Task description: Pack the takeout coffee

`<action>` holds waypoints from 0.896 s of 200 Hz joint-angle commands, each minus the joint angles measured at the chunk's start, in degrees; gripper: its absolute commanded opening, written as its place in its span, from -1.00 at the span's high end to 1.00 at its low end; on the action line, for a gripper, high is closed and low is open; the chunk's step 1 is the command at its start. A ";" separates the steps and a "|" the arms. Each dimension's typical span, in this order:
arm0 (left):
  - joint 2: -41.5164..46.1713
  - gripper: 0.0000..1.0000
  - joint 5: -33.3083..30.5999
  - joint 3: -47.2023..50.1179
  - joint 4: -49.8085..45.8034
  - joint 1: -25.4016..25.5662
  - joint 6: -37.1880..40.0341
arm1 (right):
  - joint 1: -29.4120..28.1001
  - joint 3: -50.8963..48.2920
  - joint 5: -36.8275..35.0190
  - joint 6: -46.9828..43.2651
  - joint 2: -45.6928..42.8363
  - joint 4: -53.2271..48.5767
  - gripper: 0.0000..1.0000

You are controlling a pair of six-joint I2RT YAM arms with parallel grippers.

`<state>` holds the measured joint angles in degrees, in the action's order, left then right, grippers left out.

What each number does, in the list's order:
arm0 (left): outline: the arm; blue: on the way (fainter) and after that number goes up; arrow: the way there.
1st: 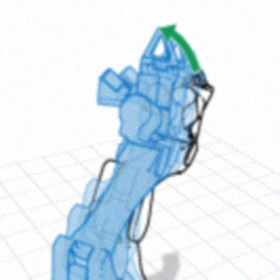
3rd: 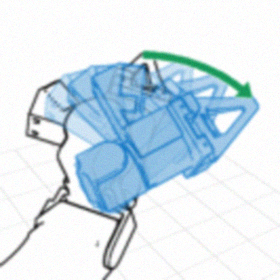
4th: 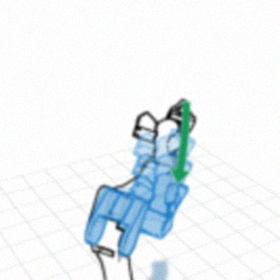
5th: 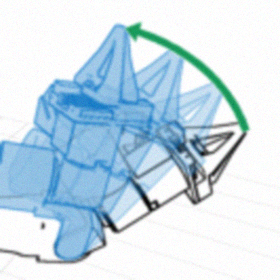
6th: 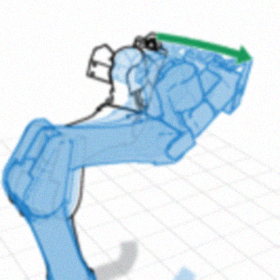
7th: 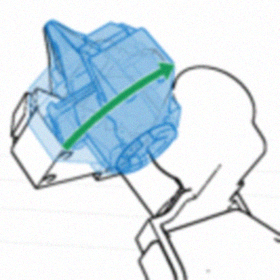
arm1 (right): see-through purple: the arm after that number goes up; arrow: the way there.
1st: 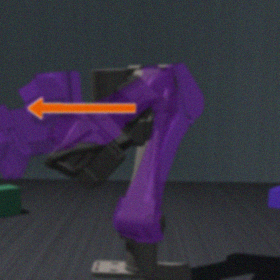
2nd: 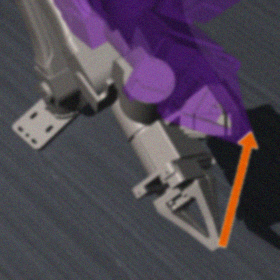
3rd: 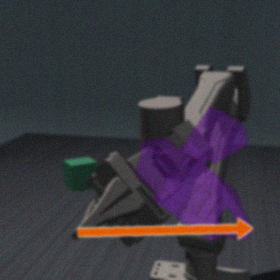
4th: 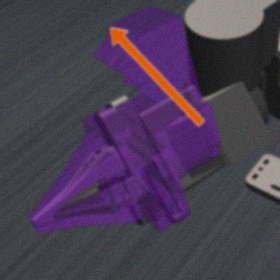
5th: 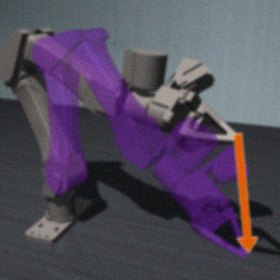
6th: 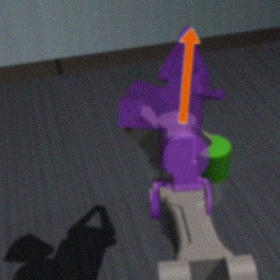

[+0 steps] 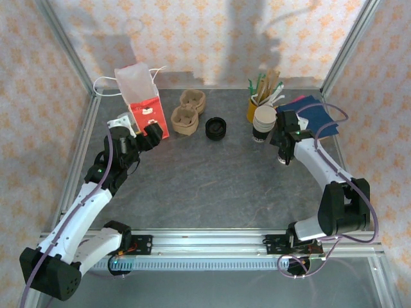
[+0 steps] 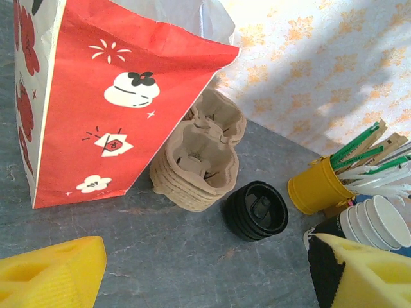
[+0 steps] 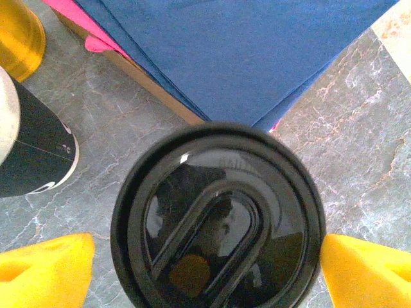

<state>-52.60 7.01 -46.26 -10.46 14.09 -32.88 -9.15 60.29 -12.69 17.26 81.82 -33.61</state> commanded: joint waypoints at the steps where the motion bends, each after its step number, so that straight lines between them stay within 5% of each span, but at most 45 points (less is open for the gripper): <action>1: 1.36 -0.68 -0.81 -1.17 -1.46 -0.46 1.32 | 0.50 4.27 -2.78 -1.07 -3.06 -3.47 -0.82; 50: 1.44 -0.68 -1.38 -1.88 -1.50 -0.46 1.50 | 0.45 10.27 -0.13 -2.62 -8.61 -6.42 -0.82; 130: -0.93 -0.67 1.07 -2.58 1.98 -0.42 0.00 | 0.35 3.20 41.90 1.23 -23.28 14.53 -0.77; 179: -6.64 -0.56 4.78 -2.04 8.16 0.46 -5.89 | -6.66 -3.96 45.54 4.46 -21.40 25.83 -0.74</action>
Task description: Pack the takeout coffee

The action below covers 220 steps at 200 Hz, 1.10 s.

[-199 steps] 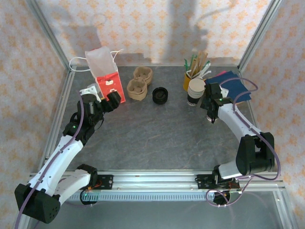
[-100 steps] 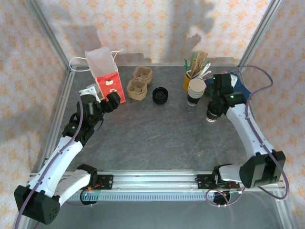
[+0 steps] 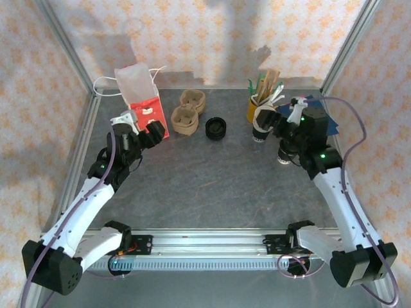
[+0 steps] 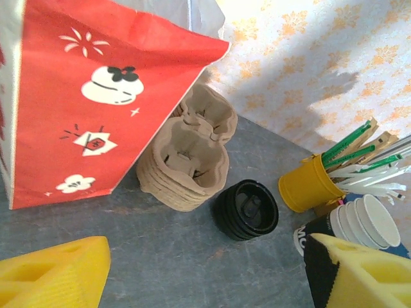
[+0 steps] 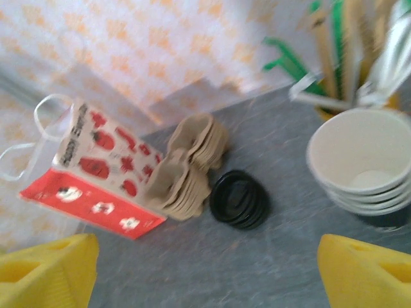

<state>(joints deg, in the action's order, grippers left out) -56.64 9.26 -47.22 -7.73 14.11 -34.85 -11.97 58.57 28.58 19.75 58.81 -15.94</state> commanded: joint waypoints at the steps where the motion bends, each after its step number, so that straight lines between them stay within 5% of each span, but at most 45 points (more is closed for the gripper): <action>1: -2.68 -0.56 2.48 -1.10 5.57 0.46 -4.05 | -4.11 -2.32 4.19 1.97 1.68 8.28 -0.74; 82: -24.45 -0.45 -3.68 -8.44 11.02 8.86 -16.40 | -16.07 -7.40 -4.73 -1.80 16.91 24.20 -0.67; 144: -33.29 -0.40 -12.40 -12.42 13.23 9.00 -23.68 | -19.14 -13.62 -11.24 -4.76 22.40 36.46 -0.65; 220: -42.41 -0.13 -15.94 -20.28 10.18 8.33 -27.68 | -20.77 -21.14 -13.86 -6.52 21.60 45.36 -0.64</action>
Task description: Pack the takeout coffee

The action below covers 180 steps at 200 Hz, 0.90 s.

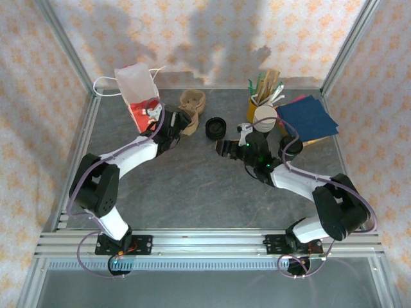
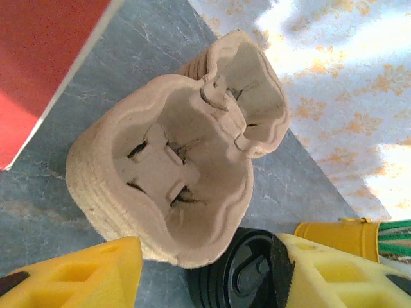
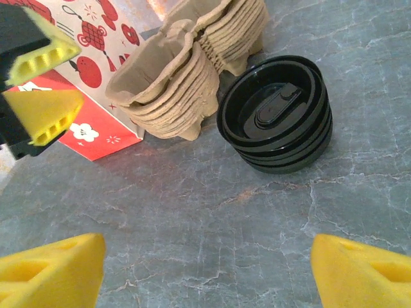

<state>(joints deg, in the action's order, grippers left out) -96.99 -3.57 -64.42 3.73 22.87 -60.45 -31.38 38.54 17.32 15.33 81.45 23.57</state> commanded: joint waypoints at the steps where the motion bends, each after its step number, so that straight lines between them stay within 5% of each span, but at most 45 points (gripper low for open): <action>1: -2.15 -0.13 -3.15 -3.16 -1.32 -0.45 -2.15 | -1.43 -1.16 -2.76 -2.22 -1.08 5.90 -0.64; 180: -7.39 -0.12 -5.03 -5.48 -3.55 -2.09 -6.35 | -2.04 -1.44 -5.92 -2.46 0.80 4.99 -0.64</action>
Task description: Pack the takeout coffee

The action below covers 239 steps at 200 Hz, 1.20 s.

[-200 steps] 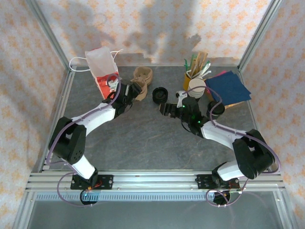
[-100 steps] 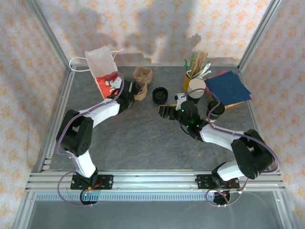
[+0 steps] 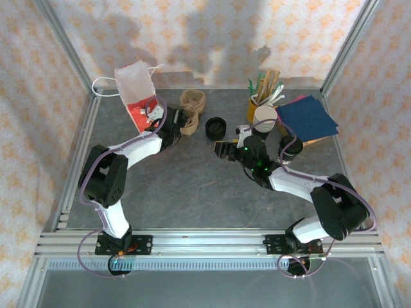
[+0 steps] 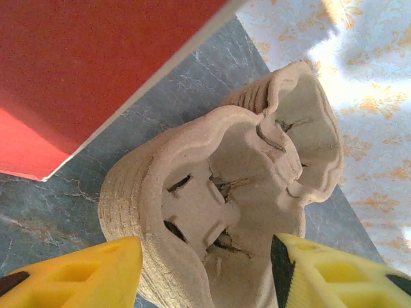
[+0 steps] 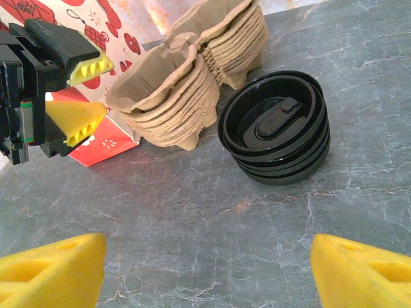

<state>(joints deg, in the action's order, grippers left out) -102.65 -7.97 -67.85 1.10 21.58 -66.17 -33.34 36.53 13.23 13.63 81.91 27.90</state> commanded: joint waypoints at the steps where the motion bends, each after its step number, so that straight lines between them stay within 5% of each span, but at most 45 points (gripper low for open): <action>1: -1.79 -0.11 -0.60 -2.08 -0.93 -0.82 -0.62 | -0.06 0.56 -1.87 -0.82 0.35 0.67 -0.64; 239: -1.24 -0.02 1.47 -3.79 1.20 -0.93 1.31 | -0.16 2.40 -3.81 -0.77 2.85 -2.19 -0.64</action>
<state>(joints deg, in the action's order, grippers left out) -105.14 -6.44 -70.72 1.08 20.99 -65.95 -33.34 37.12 11.27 13.63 83.94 26.24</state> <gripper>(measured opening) 0.511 0.821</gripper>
